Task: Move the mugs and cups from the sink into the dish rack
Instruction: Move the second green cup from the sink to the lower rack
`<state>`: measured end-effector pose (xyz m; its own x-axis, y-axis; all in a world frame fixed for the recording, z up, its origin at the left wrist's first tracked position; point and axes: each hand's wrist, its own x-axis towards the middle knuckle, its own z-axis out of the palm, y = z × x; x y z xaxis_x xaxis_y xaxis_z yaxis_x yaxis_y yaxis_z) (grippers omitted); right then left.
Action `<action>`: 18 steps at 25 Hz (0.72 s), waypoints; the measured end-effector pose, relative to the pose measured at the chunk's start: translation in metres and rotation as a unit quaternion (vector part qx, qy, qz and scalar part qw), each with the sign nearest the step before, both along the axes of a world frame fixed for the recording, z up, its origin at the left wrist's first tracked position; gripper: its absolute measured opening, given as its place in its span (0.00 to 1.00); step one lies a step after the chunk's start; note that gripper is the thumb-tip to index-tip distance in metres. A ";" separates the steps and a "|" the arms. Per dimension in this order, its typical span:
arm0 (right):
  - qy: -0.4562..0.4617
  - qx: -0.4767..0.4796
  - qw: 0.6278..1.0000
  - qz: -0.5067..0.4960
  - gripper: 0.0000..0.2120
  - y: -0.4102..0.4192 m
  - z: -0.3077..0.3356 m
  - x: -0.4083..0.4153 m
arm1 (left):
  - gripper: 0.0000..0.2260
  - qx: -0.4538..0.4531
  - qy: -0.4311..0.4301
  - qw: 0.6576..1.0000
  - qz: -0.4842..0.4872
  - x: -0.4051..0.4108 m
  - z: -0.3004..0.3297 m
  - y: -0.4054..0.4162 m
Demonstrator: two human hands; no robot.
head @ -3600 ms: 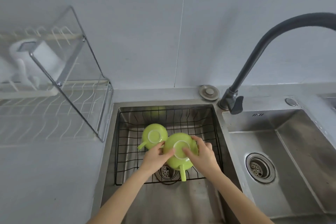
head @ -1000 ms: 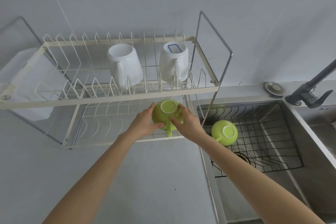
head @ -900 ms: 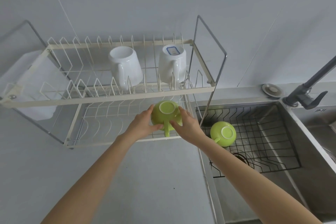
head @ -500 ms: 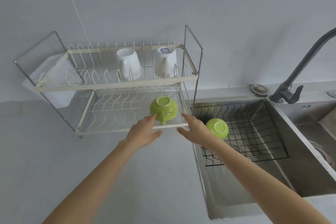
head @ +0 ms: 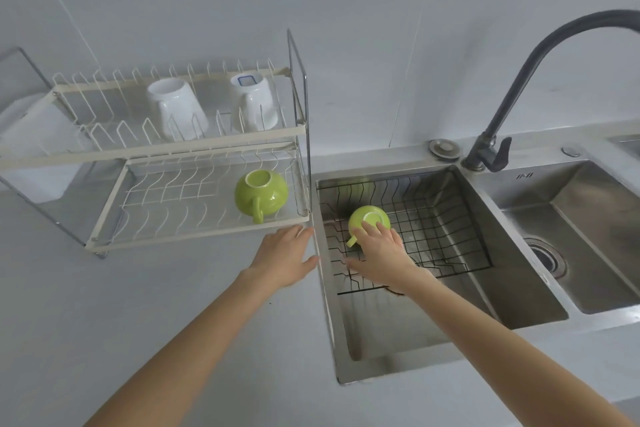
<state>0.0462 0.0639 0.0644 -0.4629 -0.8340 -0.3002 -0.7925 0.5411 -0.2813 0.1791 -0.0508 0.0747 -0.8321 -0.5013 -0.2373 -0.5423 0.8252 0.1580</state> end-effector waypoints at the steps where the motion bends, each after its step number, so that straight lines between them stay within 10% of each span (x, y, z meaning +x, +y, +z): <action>1: -0.001 0.004 1.000 0.000 0.31 0.004 -0.001 -0.008 | 0.25 0.000 0.001 1.000 -0.002 -0.009 -0.001 0.004; 18: -0.080 0.049 0.996 0.007 0.31 0.002 -0.060 -0.143 | 0.25 0.069 -0.053 0.996 0.038 -0.157 -0.059 0.009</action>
